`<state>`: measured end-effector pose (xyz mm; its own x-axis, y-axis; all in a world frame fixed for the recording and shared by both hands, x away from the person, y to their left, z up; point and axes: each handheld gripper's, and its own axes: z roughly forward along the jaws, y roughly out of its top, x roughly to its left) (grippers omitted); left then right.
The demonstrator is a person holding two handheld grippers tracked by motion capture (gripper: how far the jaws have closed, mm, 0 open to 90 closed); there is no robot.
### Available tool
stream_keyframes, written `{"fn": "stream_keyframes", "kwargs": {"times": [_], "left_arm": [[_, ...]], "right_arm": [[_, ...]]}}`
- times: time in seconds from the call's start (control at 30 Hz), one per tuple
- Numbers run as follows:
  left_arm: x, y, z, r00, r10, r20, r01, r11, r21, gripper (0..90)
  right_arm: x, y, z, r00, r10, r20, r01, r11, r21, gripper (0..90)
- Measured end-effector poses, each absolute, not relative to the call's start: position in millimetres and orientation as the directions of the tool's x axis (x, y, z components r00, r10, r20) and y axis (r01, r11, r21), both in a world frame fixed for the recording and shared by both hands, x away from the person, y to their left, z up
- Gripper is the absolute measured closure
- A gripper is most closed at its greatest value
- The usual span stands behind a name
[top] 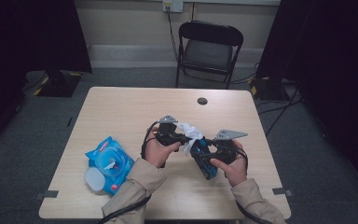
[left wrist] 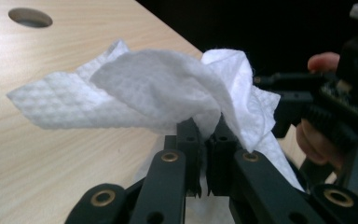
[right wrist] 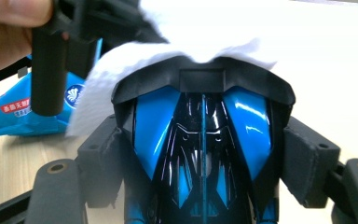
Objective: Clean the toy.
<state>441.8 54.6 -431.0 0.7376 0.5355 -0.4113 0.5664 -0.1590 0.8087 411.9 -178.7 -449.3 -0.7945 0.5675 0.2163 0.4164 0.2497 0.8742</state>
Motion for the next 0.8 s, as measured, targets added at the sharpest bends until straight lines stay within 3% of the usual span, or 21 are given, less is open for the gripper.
{"fn": "stream_keyframes", "kwargs": {"times": [0.8], "left_arm": [[418.3,80.9,-441.7,0.742,0.512,-0.434,0.576,-0.155,0.803,86.2]], "right_arm": [[418.0,-191.7,-451.3,-0.761,0.609,0.226,0.433,0.216,0.875,25.5]]}}
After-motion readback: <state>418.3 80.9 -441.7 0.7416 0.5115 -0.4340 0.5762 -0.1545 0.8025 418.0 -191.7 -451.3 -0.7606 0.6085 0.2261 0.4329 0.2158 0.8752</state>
